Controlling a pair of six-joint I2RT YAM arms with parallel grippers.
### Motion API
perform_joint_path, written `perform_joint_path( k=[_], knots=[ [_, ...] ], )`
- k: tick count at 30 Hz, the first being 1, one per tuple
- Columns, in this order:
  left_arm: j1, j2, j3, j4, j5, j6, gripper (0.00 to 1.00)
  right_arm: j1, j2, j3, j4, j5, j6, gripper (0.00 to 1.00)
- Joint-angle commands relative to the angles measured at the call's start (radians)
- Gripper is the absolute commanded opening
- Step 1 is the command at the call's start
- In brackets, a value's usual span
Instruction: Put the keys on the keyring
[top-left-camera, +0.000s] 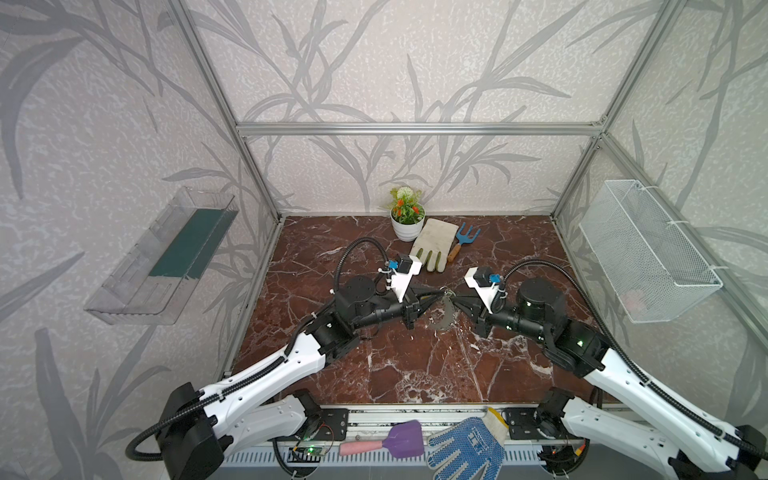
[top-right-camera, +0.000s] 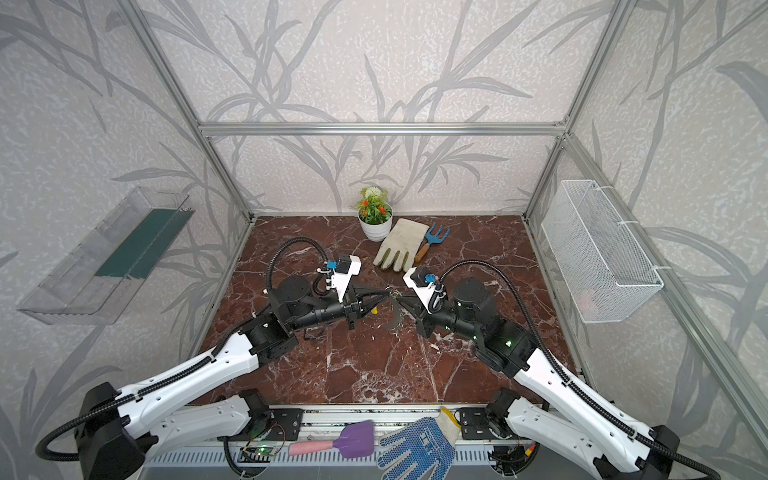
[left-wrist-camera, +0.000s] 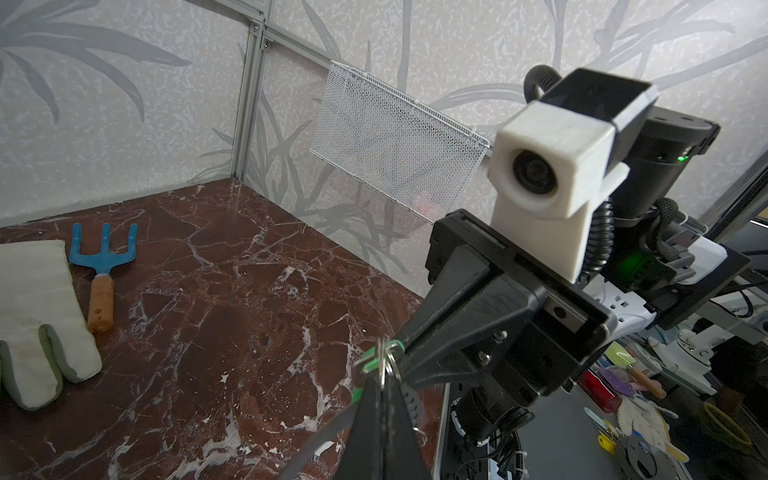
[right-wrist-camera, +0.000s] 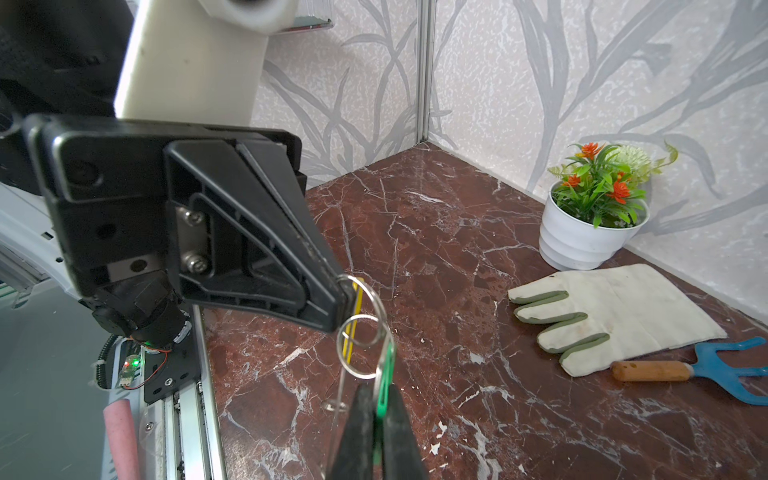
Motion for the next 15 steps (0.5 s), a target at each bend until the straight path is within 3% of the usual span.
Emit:
perform_joint_path(
  k=[1, 15],
  knots=[
    [-0.002, -0.027, -0.008, 0.028, -0.009, 0.014, 0.00, 0.001, -0.018, 0.013, 0.014, 0.007, -0.011, 0.00],
    [-0.002, -0.020, 0.016, 0.060, 0.009, 0.003, 0.00, 0.002, 0.034, -0.002, 0.026, -0.068, 0.018, 0.00]
  ],
)
